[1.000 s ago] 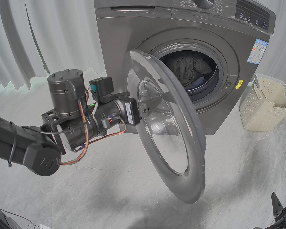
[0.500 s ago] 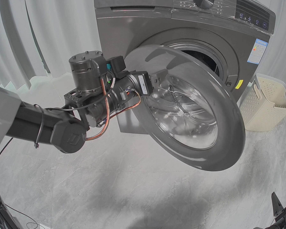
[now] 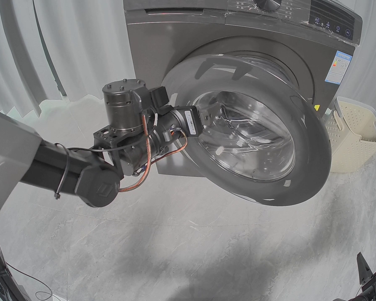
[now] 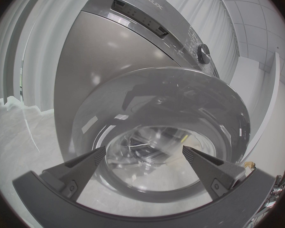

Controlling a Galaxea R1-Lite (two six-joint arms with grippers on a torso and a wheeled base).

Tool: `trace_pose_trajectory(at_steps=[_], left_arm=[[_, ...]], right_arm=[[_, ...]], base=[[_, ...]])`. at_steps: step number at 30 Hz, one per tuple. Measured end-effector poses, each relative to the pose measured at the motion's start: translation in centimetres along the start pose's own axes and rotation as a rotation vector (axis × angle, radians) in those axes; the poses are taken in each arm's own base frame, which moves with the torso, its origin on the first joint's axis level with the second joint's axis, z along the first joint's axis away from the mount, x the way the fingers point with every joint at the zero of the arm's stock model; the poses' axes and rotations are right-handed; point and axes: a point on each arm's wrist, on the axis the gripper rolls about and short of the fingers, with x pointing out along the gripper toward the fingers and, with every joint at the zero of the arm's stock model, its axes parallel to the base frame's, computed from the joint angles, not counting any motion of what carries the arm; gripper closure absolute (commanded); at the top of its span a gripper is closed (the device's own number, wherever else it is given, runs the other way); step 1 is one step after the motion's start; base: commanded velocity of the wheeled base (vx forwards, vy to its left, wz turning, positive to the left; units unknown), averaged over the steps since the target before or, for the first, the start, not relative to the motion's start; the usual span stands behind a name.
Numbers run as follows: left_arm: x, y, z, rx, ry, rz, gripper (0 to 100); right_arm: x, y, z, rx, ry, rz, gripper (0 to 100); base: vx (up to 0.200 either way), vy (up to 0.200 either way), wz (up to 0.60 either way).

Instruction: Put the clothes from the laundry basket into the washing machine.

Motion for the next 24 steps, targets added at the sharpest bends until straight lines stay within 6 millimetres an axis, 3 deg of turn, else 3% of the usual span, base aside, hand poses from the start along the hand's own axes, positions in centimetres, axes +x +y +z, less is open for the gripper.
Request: trace_pose_trajectory(at_steps=[5, 14, 24], left_arm=[[-3.8, -0.5, -0.1, 0.002, 0.058, -0.005, 0], [-15.2, -0.9, 1.6, 0.005, 0.105, -0.018, 0], [-27.8, 1.7, 0.7, 0.091, 0.094, 0.081, 0]], right_arm=[[0.0, 0.0, 0.0, 0.001, 0.0, 0.0, 0], [0.0, 0.0, 0.0, 0.002, 0.0, 0.0, 0], [0.0, 0.0, 0.0, 0.002, 0.0, -0.001, 0]], base=[[0.0, 0.0, 0.0], [0.0, 0.0, 0.0], [0.0, 0.0, 0.0]])
